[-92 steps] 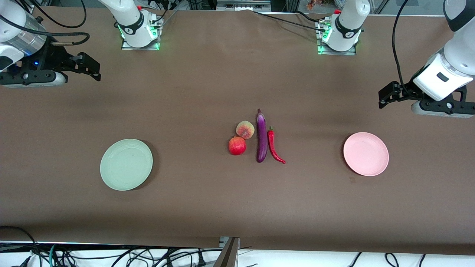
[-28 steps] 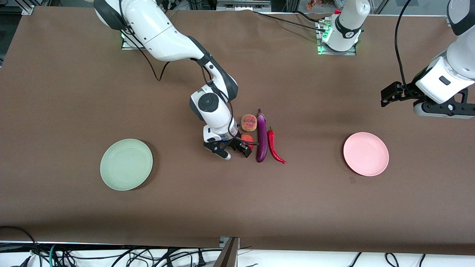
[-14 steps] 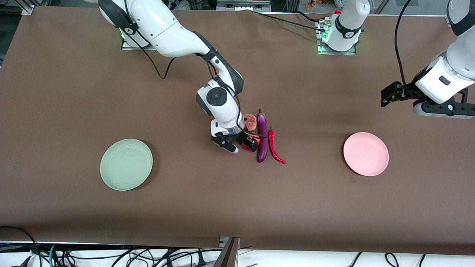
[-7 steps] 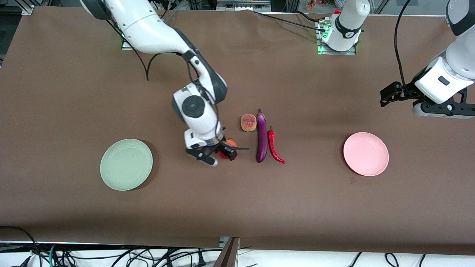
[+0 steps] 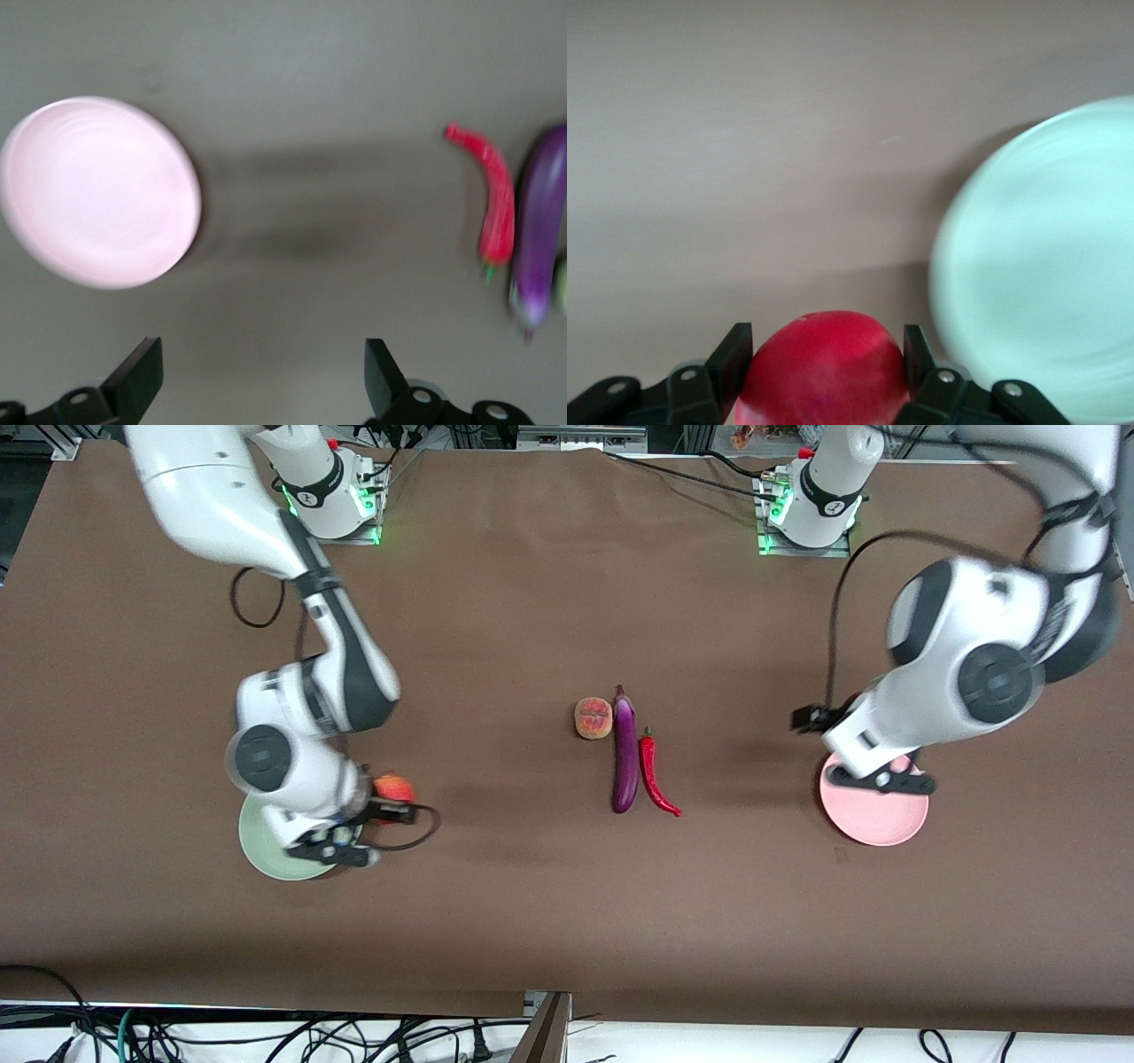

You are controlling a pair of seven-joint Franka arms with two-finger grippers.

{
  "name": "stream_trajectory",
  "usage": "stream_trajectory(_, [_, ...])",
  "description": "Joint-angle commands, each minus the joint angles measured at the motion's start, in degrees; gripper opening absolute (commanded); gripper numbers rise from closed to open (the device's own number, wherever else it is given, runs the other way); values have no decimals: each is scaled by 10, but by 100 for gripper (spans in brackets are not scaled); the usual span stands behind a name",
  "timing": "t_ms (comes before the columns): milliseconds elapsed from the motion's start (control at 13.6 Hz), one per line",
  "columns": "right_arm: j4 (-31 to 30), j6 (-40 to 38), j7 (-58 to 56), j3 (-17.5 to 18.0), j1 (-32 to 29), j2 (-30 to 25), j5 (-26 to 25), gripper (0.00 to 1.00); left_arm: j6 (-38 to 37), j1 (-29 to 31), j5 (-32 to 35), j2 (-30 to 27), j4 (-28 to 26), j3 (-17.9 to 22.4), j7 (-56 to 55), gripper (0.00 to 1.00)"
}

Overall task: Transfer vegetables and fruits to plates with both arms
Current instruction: 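Carry the apple to the green plate while the left gripper reaches the chili, then release the apple on the green plate while the left gripper grasps the chili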

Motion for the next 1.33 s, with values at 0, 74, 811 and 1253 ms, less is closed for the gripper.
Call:
stream_trajectory(0, [-59,5,-152,11,-93,-23,6,49,53,-33,-6,59,24,4,-166,100])
stream_trajectory(74, [-68,9,-191,11,-121,-20,7,51,98,-38,-7,87,25,4,-212,100])
stream_trajectory(811, [-61,25,-195,19,-145,-11,51,99,348,-103,-184,210,22,3,-255,100])
stream_trajectory(1253, [-41,2,48,18,-16,-36,50,99,342,-145,-181,216,10,8,-269,37])
